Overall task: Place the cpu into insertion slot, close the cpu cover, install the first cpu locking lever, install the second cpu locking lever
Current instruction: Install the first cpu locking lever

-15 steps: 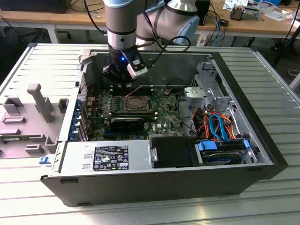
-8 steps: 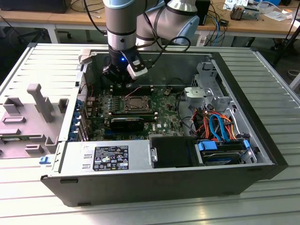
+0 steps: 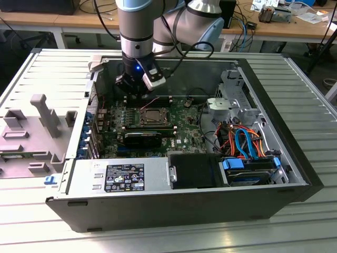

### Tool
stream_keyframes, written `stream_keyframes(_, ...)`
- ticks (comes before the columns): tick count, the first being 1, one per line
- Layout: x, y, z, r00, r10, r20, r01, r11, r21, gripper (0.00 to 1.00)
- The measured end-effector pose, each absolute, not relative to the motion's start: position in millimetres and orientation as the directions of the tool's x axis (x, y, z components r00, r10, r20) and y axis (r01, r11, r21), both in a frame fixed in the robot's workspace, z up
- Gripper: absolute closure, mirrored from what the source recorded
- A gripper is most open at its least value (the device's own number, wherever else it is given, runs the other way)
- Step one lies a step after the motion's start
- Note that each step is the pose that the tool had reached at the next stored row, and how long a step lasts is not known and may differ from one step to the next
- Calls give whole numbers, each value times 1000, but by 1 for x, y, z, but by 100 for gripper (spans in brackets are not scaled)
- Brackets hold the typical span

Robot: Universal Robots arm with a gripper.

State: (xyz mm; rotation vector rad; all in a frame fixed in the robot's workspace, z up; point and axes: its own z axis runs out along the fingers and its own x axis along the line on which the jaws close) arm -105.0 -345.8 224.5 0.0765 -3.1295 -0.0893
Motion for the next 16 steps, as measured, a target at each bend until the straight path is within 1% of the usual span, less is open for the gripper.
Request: stream_keyframes(16, -105, -346, 220, -999, -49, 9, -48, 997, 57, 89)
